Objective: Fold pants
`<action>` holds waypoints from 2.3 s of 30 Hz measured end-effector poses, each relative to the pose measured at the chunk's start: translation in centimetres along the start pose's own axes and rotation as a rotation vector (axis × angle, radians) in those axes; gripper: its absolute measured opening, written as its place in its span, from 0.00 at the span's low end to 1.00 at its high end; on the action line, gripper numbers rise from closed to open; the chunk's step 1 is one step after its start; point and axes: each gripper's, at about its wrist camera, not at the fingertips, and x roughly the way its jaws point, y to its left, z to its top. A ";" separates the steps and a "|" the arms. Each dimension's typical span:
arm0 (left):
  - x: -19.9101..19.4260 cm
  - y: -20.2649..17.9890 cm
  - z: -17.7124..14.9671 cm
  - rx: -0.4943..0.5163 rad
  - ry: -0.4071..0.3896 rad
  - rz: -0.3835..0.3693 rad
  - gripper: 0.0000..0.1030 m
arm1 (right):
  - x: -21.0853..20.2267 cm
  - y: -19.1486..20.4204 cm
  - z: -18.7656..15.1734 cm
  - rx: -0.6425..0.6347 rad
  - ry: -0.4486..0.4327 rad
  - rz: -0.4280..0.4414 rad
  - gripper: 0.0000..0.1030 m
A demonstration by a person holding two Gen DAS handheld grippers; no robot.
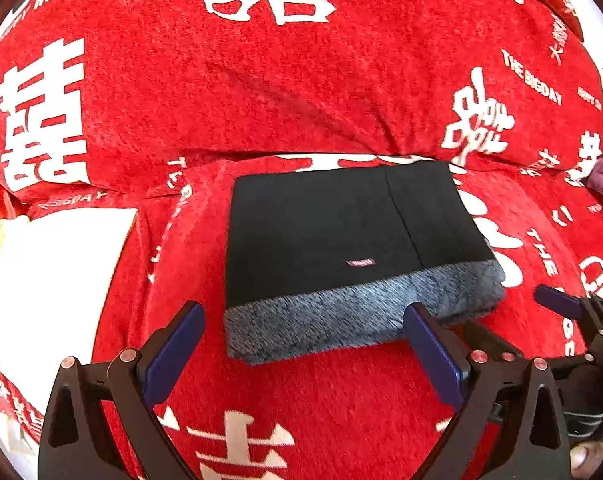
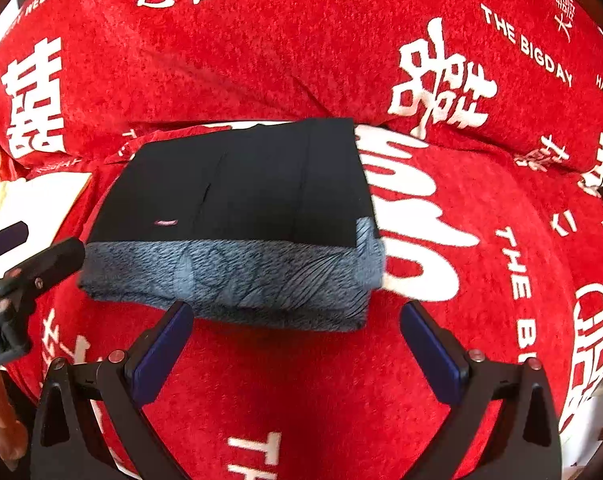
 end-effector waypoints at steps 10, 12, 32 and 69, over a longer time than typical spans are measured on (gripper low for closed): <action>-1.1 -0.6 -1.1 0.024 0.004 0.022 0.97 | -0.7 1.0 -0.9 -0.003 0.003 0.000 1.00; -1.2 -0.5 -1.2 0.017 -0.006 0.034 0.97 | -0.6 1.1 -1.0 -0.004 0.004 0.003 1.00; -1.3 0.2 -1.9 -0.039 -0.001 0.030 0.97 | -0.4 1.7 -1.5 -0.012 0.028 -0.008 1.00; -1.8 -0.2 -1.9 -0.001 -0.024 0.039 0.97 | -0.5 1.9 -1.5 -0.021 0.031 -0.010 1.00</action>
